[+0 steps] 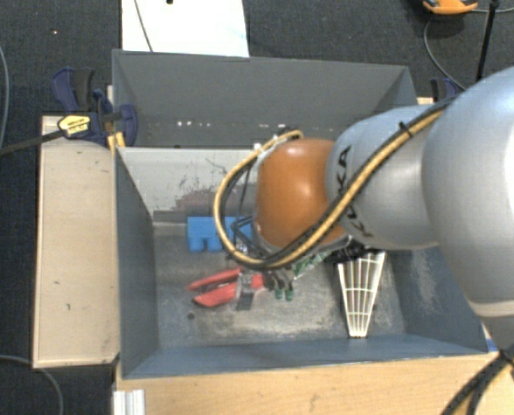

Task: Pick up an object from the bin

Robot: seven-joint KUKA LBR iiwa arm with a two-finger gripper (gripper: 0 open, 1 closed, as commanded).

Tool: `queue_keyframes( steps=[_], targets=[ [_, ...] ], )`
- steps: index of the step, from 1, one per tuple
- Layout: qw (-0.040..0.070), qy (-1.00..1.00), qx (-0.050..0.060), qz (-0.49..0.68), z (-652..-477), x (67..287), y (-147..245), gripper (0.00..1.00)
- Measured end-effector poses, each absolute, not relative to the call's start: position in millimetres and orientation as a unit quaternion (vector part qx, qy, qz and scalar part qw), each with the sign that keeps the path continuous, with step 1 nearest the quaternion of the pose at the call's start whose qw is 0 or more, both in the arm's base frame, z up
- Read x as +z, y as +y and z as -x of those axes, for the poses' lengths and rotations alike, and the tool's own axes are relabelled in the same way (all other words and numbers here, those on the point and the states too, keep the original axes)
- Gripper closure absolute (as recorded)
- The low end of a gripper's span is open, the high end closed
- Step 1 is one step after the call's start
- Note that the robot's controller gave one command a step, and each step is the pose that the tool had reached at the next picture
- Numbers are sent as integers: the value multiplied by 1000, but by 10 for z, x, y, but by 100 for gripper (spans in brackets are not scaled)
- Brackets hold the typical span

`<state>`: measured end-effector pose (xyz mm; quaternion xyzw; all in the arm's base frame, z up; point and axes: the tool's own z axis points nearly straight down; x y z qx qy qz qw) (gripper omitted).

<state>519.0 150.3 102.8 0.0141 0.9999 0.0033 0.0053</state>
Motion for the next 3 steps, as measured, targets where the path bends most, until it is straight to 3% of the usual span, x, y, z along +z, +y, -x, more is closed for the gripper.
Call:
queue_keyframes(
  steps=[1,3],
  targets=[
    [5,1000,3,-15,-5189,1027,1502,100],
    [3,1000,3,-23,-5267,2138,1496,100]
  ],
)
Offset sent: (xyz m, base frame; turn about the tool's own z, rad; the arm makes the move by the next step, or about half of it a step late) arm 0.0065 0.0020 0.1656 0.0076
